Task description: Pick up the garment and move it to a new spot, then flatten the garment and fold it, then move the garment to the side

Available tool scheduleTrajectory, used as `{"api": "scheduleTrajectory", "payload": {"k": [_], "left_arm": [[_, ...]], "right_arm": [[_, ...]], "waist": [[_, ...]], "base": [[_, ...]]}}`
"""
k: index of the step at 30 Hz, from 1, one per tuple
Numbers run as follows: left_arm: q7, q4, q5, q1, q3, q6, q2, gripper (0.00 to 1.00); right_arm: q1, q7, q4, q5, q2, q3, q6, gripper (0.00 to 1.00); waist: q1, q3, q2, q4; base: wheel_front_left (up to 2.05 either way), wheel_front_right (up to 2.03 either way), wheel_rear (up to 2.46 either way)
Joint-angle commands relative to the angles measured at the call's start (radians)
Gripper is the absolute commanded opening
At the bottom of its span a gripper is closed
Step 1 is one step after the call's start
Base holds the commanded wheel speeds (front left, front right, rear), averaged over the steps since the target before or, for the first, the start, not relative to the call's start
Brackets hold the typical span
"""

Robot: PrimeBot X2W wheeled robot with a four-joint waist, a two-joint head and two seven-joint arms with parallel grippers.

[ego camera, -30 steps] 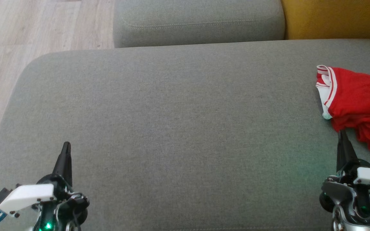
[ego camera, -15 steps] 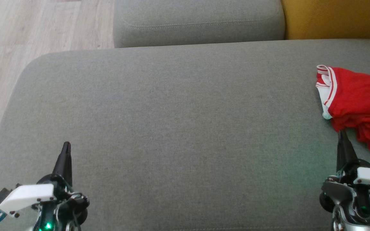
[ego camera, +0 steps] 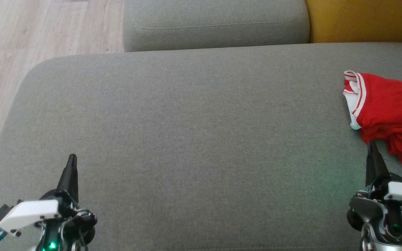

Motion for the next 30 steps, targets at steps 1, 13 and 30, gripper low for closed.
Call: {"api": "scheduleTrajectory", "payload": {"k": [1,13,30], "left_arm": [[0.008,-0.039,-0.004,-0.059,0.035,-0.007,0.018,0.00],[0.008,-0.039,-0.004,-0.059,0.035,-0.007,0.018,0.00],[0.008,-0.039,-0.004,-0.059,0.035,-0.007,0.018,0.00]], "right_arm": [[-0.021,0.006,-0.039,0.007,-0.007,0.021,0.007,0.00],[-0.021,0.006,-0.039,0.007,-0.007,0.021,0.007,0.00],[-0.021,0.006,-0.039,0.007,-0.007,0.021,0.007,0.00]], "waist": [[0.0000,0.000,0.0000,0.000],[0.0000,0.000,0.0000,0.000],[0.0000,0.000,0.0000,0.000]], "base": [[0.00,0.00,0.00],[0.00,0.00,0.00],[0.00,0.00,0.00]]}}
